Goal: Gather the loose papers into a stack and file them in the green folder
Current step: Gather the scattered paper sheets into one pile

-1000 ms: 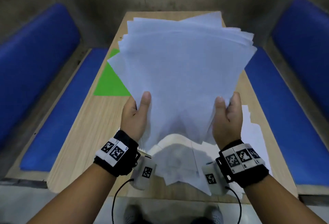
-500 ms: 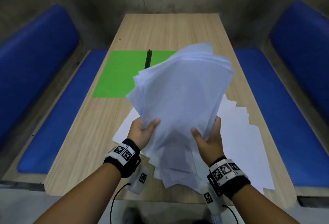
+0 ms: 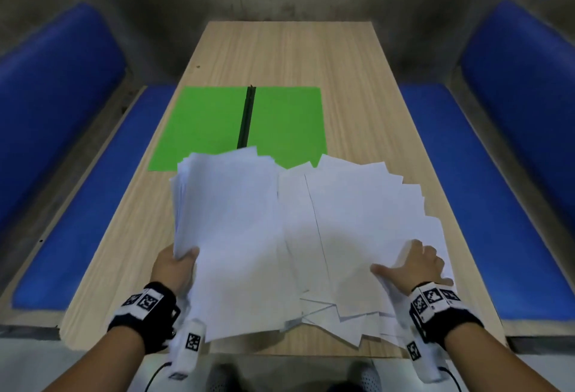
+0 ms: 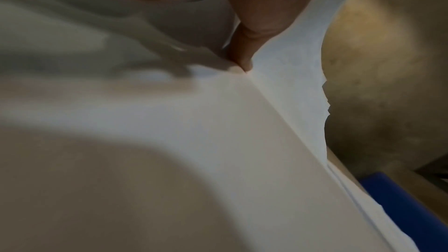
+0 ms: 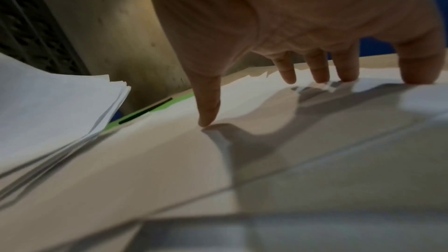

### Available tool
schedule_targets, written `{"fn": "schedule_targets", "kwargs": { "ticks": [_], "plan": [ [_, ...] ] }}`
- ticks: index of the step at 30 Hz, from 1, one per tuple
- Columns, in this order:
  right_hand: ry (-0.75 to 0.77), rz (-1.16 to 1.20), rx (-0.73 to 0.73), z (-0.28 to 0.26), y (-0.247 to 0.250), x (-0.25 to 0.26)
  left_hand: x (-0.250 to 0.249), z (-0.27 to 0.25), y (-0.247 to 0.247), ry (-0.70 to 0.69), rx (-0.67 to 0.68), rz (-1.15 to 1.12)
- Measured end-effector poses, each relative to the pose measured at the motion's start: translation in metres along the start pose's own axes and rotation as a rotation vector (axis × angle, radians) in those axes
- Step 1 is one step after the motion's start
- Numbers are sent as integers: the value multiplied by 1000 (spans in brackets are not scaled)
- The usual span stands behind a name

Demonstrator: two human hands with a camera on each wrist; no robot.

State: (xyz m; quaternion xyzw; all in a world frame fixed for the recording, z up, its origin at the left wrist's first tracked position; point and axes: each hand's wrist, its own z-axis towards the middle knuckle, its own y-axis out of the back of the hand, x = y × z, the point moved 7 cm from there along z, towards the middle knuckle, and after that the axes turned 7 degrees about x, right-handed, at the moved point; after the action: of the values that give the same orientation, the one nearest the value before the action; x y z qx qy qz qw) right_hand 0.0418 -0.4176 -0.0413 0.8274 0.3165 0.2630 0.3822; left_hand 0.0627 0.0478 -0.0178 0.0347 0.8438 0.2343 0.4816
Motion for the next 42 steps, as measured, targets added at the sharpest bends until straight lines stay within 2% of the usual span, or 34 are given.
{"fn": "schedule_targets", "kwargs": {
  "ticks": [6, 9, 11, 15, 17, 24, 26, 28, 31, 35, 39, 42],
  "plan": [
    [-56, -71, -27, 6, 10, 2, 21, 1, -1, 61, 7, 19],
    [-72, 85, -33, 15, 18, -3, 21, 2, 1, 72, 15, 12],
    [23, 198, -53, 21, 22, 0, 21, 1, 3, 72, 17, 2],
    [300, 176, -69, 33, 37, 19, 21, -1, 12, 91, 23, -27],
    [373, 67, -72, 36, 49, 29, 21, -2, 17, 106, 17, -58],
    [423, -721, 21, 23, 55, 65, -3, -21, 22, 71, -11, -125],
    [466, -895, -24, 27, 47, 72, -3, -21, 20, 83, 5, -127],
    [524, -973, -98, 33, 37, 75, 2, -16, 17, 103, 18, -129],
    [551, -910, -137, 46, 27, 72, 6, -13, 13, 125, 30, -102],
    [581, -499, -2, 52, 22, 75, 11, -8, 9, 138, 36, -79],
    [590, -546, 121, 54, 11, 86, 8, -7, 5, 134, 43, -73],
    [595, -623, 47, 54, 17, 100, 5, -5, 1, 125, 53, -47]
  ]
}}
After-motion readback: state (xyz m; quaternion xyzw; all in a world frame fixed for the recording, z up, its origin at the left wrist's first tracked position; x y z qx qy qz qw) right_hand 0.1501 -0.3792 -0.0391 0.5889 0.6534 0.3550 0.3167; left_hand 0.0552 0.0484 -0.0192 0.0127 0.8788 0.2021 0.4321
